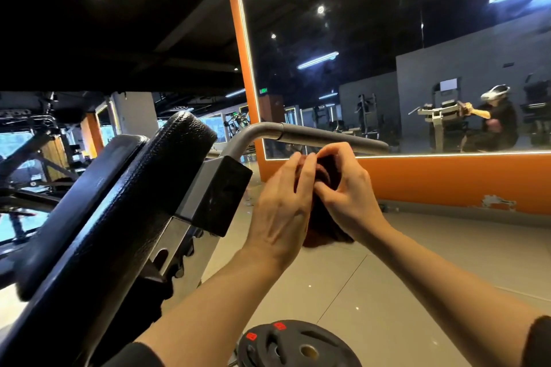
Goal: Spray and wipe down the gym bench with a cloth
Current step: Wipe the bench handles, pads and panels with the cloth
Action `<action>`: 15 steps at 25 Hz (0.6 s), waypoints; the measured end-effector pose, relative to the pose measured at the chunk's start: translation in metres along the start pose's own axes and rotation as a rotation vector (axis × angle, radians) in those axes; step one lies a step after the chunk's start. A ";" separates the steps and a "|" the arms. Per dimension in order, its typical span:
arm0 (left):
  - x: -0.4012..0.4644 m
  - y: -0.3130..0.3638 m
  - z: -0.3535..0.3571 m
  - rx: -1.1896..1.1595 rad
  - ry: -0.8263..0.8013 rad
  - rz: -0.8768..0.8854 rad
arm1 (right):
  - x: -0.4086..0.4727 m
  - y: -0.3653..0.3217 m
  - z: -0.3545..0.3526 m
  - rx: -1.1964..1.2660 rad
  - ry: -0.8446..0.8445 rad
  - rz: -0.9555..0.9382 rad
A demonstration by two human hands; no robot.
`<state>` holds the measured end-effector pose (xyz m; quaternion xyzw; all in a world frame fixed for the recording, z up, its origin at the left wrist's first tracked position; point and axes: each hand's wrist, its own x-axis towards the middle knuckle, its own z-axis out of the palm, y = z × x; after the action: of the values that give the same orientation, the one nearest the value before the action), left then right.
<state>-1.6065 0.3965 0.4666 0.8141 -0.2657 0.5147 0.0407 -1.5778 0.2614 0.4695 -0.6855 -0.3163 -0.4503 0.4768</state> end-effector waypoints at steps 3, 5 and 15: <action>-0.001 -0.002 -0.001 -0.100 0.004 0.001 | -0.007 0.002 -0.006 -0.051 -0.089 0.143; 0.001 -0.007 -0.002 -0.109 0.015 -0.062 | -0.015 0.002 -0.009 0.064 -0.175 0.181; 0.005 -0.009 0.009 -0.110 0.273 -0.109 | -0.016 0.019 0.031 -0.265 0.230 -0.350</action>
<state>-1.5931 0.3993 0.4682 0.7464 -0.2411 0.6022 0.1488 -1.5581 0.2839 0.4434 -0.6208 -0.3122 -0.6387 0.3304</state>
